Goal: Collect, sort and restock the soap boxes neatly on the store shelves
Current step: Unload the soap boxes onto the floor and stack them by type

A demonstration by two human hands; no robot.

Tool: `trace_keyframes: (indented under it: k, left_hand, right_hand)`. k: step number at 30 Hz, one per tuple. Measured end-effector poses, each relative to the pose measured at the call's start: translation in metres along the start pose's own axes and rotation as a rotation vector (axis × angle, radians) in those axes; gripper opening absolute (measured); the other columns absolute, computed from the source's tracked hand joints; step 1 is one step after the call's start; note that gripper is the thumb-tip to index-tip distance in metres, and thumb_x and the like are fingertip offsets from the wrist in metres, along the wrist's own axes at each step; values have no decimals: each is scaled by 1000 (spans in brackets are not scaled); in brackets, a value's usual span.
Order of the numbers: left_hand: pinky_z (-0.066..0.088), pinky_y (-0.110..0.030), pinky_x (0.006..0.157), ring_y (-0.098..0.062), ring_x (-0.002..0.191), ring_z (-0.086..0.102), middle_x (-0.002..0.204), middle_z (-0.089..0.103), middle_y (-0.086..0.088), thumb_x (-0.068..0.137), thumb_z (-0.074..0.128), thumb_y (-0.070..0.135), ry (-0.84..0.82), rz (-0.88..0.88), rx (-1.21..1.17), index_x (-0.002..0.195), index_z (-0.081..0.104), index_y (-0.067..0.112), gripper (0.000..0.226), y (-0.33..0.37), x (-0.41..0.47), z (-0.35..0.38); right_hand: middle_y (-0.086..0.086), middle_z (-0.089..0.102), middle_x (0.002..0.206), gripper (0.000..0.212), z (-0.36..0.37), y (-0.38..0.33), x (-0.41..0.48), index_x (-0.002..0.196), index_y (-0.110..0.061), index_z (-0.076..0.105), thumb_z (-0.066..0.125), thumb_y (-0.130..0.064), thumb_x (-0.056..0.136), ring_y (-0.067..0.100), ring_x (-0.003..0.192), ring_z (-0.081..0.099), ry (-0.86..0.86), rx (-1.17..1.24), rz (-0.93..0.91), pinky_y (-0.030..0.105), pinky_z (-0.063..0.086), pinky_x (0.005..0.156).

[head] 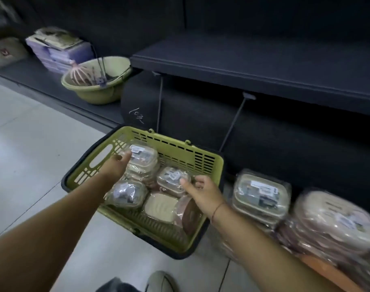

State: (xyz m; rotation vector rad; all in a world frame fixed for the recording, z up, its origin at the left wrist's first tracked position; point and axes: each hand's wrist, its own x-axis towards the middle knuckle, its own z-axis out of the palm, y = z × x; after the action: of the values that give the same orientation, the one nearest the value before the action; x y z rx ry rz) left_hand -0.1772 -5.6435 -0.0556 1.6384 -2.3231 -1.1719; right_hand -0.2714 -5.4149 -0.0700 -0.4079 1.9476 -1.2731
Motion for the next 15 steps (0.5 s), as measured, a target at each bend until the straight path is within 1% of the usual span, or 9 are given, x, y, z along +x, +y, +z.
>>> trace_keyframes:
  k: [3,5,6,8,9,11,12,13,15]
  left_hand:
    - [31,-55,110,-43,136,37,151,37,-23,89,42,71,-45,-153,-207,147,34,2,91,-19,47,6]
    - [33,-52,108,-41,135,39,151,38,-19,74,46,86,-73,-202,-323,146,37,4,110,-28,78,14]
    - [34,-45,107,-35,133,42,147,44,-12,73,46,87,-102,-215,-392,143,42,4,108,-31,90,17]
    - [41,-25,96,-23,117,51,120,62,1,89,42,71,-173,-202,-490,127,56,8,75,-30,105,21]
    - [44,-22,91,-22,111,54,116,67,0,92,43,67,-210,-194,-498,122,58,11,65,-31,112,22]
    - [47,-30,87,-26,110,57,126,63,-10,87,56,63,-227,-208,-479,127,57,13,64,-34,121,23]
    - [47,-32,80,-25,105,59,127,61,-12,87,62,58,-217,-207,-490,128,56,11,63,-35,122,22]
    - [47,-30,73,-23,100,59,124,61,-13,87,65,52,-211,-207,-517,127,56,9,59,-33,122,22]
    - [45,-26,64,-20,92,60,114,60,-11,87,69,43,-199,-255,-559,119,56,5,51,-28,122,26]
  right_hand:
    - [10,44,143,82,24,4,60,144,-7,35,65,-55,84,26,128,47,-17,-86,138,36,41,104]
    - [14,38,150,90,38,8,96,147,-4,31,65,-57,83,30,134,43,10,-107,238,38,40,106]
    - [13,39,150,91,45,13,114,148,-3,31,64,-58,83,31,135,42,21,-98,301,37,39,107]
    - [8,38,151,83,56,22,143,147,-3,33,56,-58,89,28,137,39,-32,-70,413,36,35,111]
    - [7,36,152,76,61,27,154,146,-3,34,50,-56,93,28,138,37,-60,-52,443,34,33,111]
    - [8,37,151,73,69,37,169,146,-3,33,51,-52,95,28,138,38,-53,-6,484,32,37,106]
    - [7,40,149,75,73,40,172,146,-5,36,56,-53,92,28,135,41,-40,14,508,32,40,104]
    - [9,45,146,79,77,45,175,144,-6,39,63,-55,86,28,129,47,-3,17,521,33,45,99]
    - [12,58,132,81,83,60,180,136,-8,49,75,-53,74,25,105,56,60,46,506,28,51,70]
